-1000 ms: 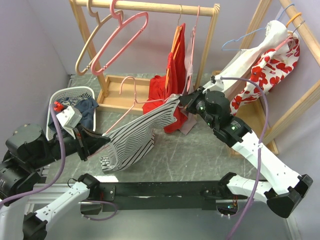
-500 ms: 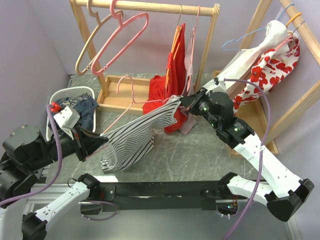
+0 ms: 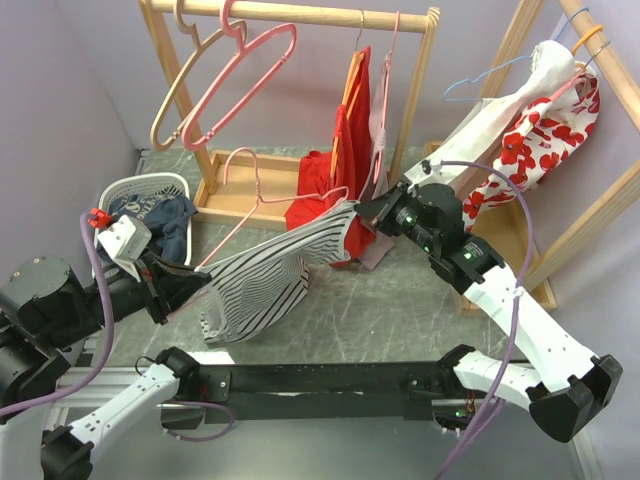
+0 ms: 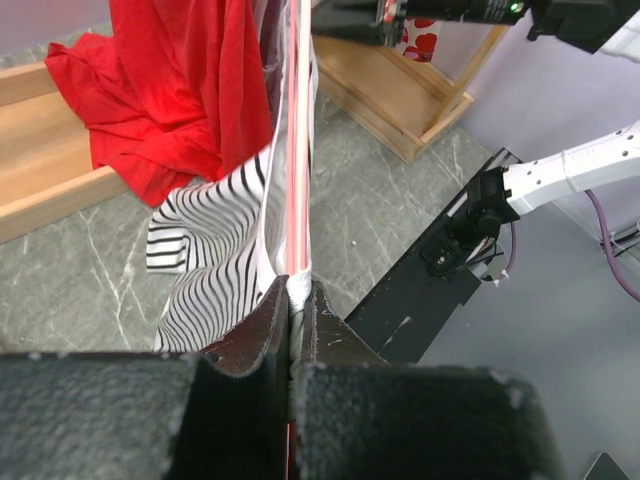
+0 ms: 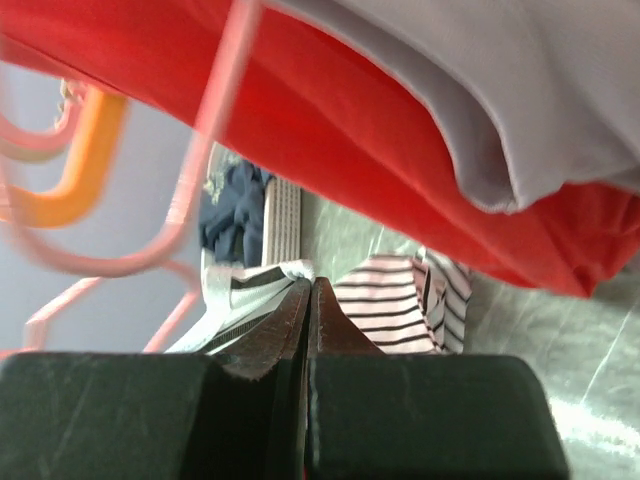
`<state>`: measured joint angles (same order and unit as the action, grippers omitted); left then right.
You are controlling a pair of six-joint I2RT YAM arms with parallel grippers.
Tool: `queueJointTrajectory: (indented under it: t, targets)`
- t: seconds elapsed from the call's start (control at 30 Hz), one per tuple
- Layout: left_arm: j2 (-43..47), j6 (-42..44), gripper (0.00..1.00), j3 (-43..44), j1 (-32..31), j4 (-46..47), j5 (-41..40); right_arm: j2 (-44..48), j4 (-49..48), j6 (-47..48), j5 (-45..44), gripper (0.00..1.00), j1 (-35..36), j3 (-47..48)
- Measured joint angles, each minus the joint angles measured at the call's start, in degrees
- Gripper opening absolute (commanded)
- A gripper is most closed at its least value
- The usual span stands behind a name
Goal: Remove the tank top from the hanger
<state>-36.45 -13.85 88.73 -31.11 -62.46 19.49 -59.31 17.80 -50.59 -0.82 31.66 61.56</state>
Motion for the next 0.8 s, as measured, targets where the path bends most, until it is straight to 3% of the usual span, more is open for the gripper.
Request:
queueJointTrajectory:
  t: [0.2,0.37,0.53,0.6,0.63,0.67,0.7,0.8]
  targets:
    - [0.7,-0.3,0.01,-1.1,-0.1,0.9,-0.1,-0.7,-1.9,-1.0,4.6,0.0,0.1,-4.0]
    - [0.4,-0.4,0.01,-2.6,-0.1,2.2,0.3,-1.0,-1.4,2.5,0.9,0.0,3.6,-4.2]
    - [-0.6,-0.3,0.01,-3.5,-0.2,3.6,1.3,-5.6,5.2,7.8,-5.2,0.0,10.5,0.5]
    - [-1.4,-0.1,0.01,-3.6,-0.3,3.8,1.6,-8.3,7.5,8.8,-7.5,0.17,13.7,2.0]
    - [-1.9,0.1,0.01,-3.6,-0.3,3.9,1.6,-8.9,8.2,9.0,-8.4,0.3,15.2,2.0]
    - [-2.4,0.5,0.01,-3.6,-0.3,3.9,1.7,-9.6,9.5,9.4,-10.2,0.51,17.4,1.8]
    - [-2.7,0.7,0.01,-3.6,-0.3,3.9,1.7,-9.7,10.5,9.6,-11.3,0.6,19.0,1.5]
    - [-3.5,1.5,0.01,-3.6,-0.3,3.9,1.8,-8.5,13.1,10.3,-15.0,0.64,22.2,0.6]
